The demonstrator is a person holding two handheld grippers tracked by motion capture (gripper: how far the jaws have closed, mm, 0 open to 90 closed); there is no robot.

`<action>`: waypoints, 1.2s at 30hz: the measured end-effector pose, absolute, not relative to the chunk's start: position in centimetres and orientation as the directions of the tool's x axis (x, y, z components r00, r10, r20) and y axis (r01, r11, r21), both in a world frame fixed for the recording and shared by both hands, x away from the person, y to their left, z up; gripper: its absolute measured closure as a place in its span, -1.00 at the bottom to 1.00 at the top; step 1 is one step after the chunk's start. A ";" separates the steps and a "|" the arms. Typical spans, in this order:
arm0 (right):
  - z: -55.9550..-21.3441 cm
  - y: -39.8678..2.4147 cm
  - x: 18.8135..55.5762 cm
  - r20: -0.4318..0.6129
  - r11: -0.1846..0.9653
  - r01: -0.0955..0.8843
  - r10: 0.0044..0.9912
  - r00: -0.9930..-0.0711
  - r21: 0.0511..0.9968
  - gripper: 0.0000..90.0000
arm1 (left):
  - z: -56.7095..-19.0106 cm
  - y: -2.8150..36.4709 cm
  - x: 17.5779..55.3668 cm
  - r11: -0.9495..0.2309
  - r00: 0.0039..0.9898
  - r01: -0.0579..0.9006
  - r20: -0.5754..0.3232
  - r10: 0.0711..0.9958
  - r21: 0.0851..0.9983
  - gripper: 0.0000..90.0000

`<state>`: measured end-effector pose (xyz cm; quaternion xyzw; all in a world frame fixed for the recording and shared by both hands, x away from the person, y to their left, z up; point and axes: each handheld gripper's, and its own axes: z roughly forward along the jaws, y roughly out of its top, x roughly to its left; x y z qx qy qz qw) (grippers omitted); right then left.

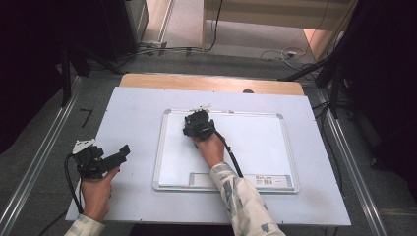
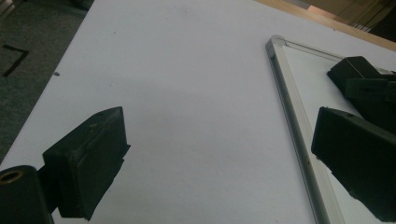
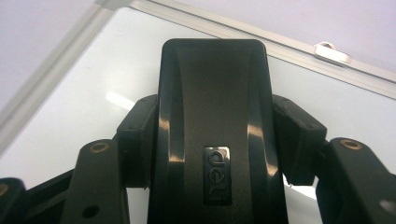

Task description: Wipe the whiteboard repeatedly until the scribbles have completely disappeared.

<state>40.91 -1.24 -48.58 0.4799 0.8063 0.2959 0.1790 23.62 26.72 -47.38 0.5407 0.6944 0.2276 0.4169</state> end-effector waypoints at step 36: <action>-48.8 0.4 38.3 -0.014 0.412 0.630 0.844 -0.537 0.658 -0.16 | -47.4 26.5 23.8 0.305 -0.063 0.566 -0.329 0.942 0.766 -0.91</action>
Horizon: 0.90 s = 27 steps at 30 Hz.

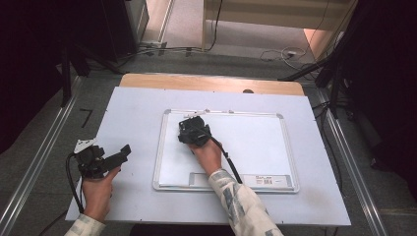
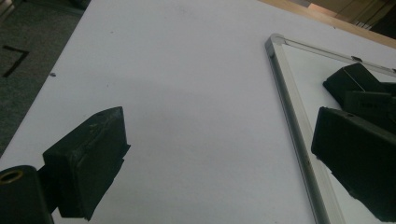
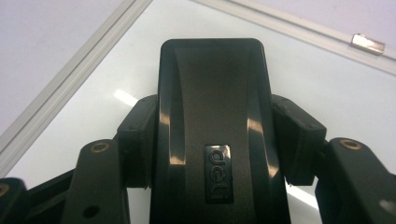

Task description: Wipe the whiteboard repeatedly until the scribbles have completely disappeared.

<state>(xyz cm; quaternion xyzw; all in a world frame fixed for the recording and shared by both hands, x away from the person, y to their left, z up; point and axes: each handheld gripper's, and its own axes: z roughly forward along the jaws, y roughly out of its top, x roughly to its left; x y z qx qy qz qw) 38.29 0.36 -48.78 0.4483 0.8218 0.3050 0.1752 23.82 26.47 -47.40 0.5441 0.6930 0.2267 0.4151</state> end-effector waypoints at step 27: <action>-48.6 -2.1 42.6 -0.006 0.339 0.669 0.894 -0.447 0.662 -0.16 | -47.5 26.7 23.6 0.313 -0.070 0.567 -0.334 0.940 0.762 -0.91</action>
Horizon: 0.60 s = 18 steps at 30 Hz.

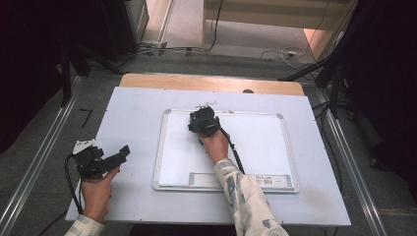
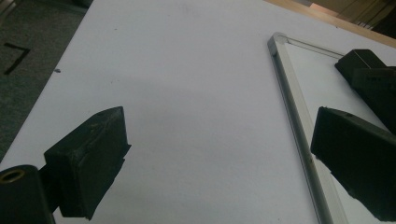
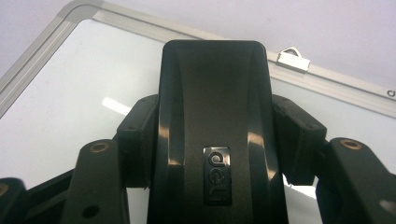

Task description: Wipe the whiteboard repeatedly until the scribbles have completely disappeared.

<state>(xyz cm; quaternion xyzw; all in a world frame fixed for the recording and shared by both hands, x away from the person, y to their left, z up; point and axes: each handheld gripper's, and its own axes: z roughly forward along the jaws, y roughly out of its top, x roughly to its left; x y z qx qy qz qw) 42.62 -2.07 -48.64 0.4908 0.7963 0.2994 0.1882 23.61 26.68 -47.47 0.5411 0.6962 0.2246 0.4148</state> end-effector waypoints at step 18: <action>-48.9 1.6 35.6 -0.022 0.440 0.612 0.823 -0.568 0.658 -0.16 | -47.5 26.3 23.8 0.298 -0.060 0.570 -0.324 0.944 0.766 -0.91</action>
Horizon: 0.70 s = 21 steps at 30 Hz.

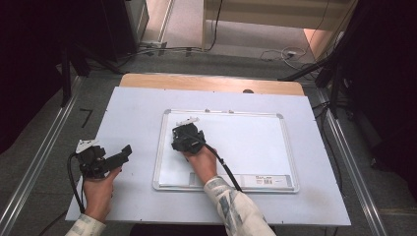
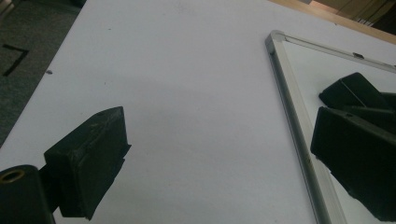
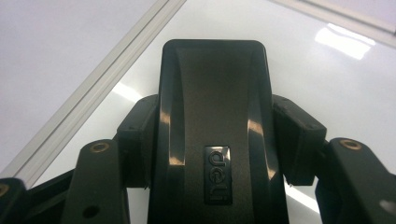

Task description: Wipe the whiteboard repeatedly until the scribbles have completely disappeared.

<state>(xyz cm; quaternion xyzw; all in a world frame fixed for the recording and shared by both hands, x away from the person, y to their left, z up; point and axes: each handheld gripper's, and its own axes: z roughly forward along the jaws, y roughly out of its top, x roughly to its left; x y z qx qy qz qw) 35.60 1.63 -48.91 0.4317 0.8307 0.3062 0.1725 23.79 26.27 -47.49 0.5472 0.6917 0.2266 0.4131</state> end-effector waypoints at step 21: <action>-49.0 2.1 35.7 -0.019 0.473 0.582 0.786 -0.618 0.662 -0.16 | -47.7 26.5 23.8 0.304 -0.070 0.576 -0.325 0.943 0.759 -0.91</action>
